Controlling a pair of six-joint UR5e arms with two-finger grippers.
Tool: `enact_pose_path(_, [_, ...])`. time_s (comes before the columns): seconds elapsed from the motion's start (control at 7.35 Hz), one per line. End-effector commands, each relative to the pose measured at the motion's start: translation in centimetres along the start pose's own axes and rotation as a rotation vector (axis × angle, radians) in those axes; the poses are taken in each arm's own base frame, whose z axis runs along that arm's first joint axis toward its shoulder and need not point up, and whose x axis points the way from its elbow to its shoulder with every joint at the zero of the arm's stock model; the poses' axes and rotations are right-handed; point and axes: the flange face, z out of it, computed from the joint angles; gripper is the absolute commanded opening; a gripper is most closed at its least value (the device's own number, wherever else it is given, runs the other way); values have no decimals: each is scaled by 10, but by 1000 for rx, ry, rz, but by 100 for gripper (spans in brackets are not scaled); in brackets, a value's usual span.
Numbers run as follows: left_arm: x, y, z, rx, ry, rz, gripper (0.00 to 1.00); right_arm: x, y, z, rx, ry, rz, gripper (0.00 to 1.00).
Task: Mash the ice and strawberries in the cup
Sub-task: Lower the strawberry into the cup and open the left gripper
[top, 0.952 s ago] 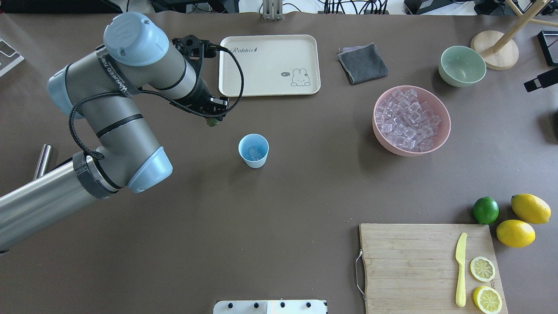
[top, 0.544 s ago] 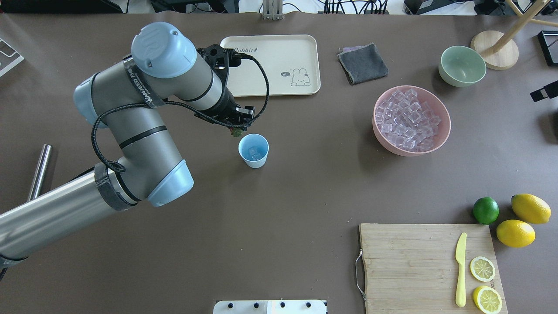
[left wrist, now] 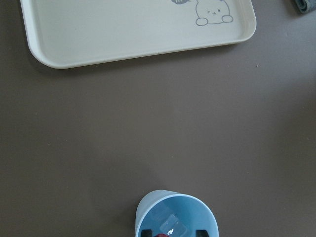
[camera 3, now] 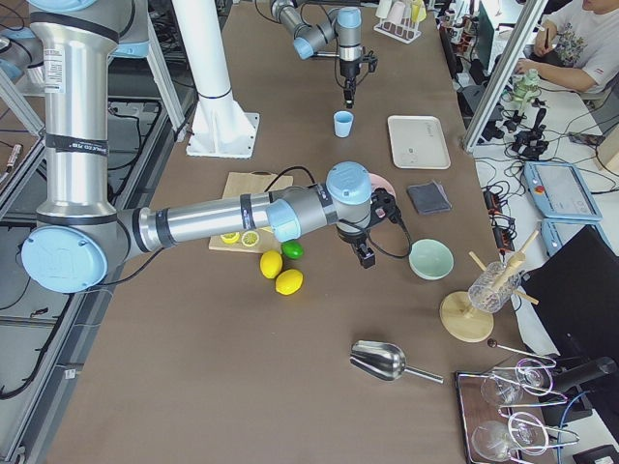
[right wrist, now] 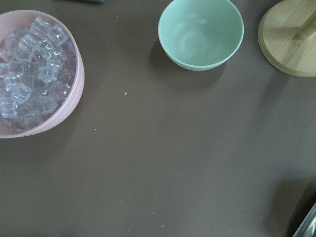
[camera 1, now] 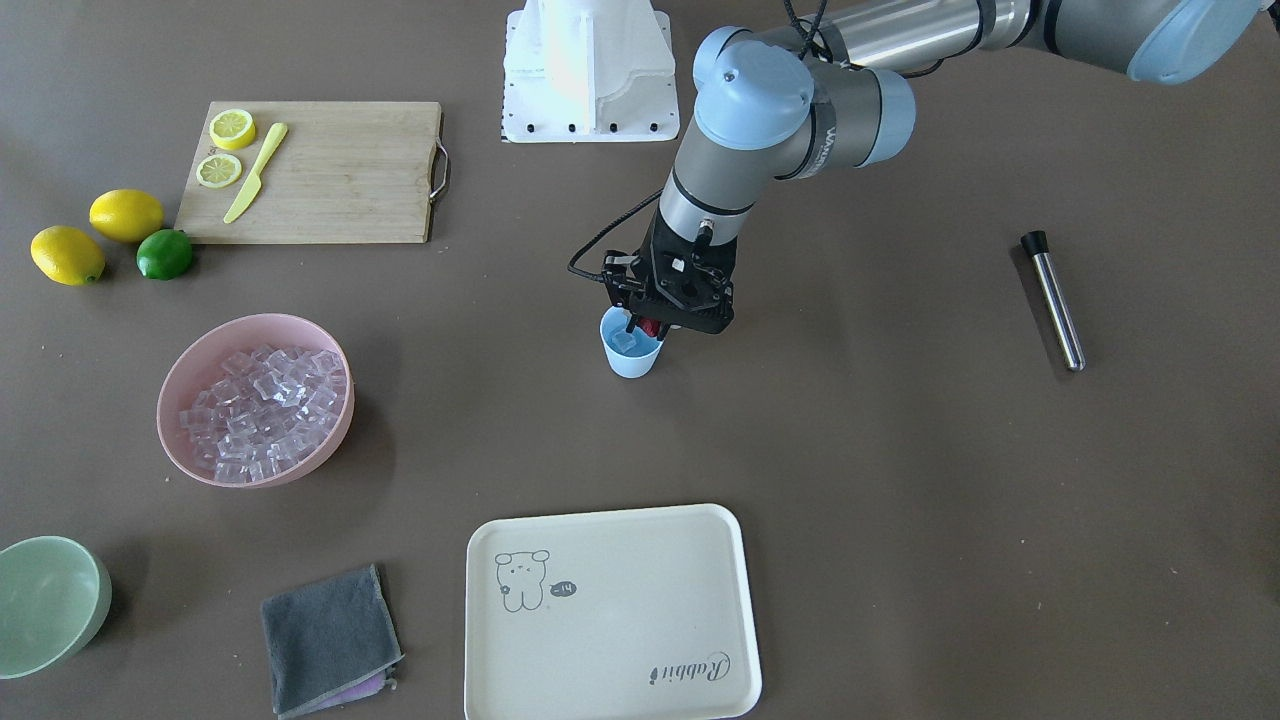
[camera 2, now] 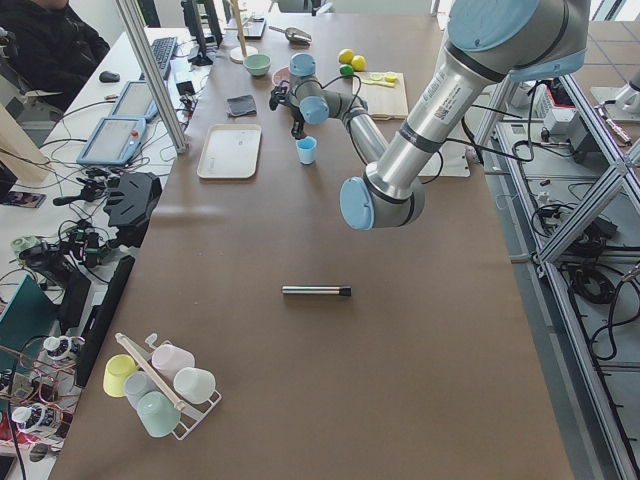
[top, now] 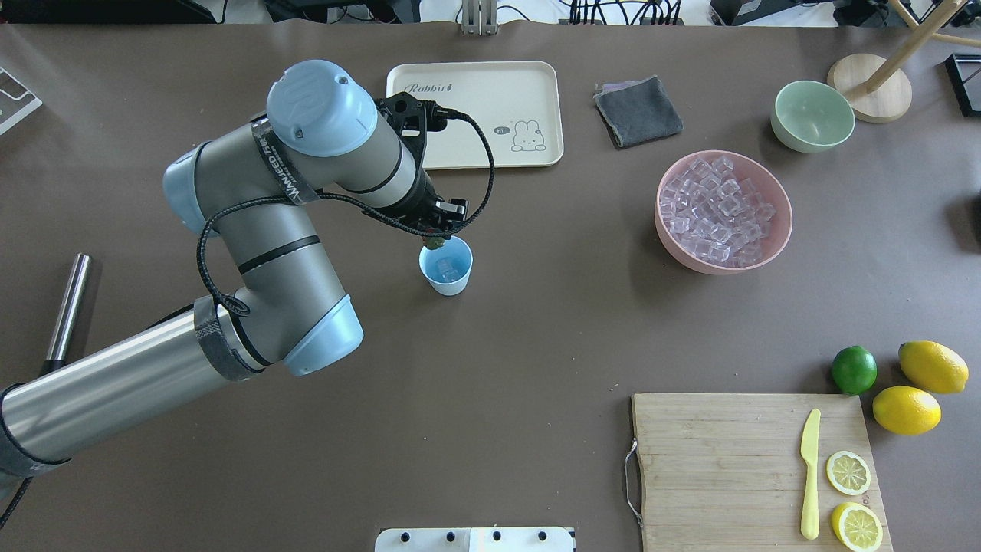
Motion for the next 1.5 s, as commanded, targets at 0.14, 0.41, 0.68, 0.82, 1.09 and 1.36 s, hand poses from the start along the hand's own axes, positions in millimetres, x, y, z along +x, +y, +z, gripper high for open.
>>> enact_pose_path(0.14, [7, 7, 17, 31, -8, 17, 0, 9, 13, -1, -6, 5, -7, 95])
enact_pose_path(0.41, [10, 11, 21, 26, -4, 25, 0, 17, 14, 5, -17, 7, 4, 95])
enact_pose_path(0.68, [9, 11, 21, 27, -3, 23, 21, 17, 16, 4, -14, 7, 8, 95])
enact_pose_path(0.82, [8, 12, 22, 26, -5, 26, 45, 18, 14, 4, -13, 9, 11, 95])
enact_pose_path(1.09, [7, 14, 25, 47, -23, 24, 72, 19, 13, 4, -14, 13, 17, 95])
enact_pose_path(1.36, [-38, 4, -4, 82, -34, -3, 76, 17, 10, 3, -10, 10, 16, 95])
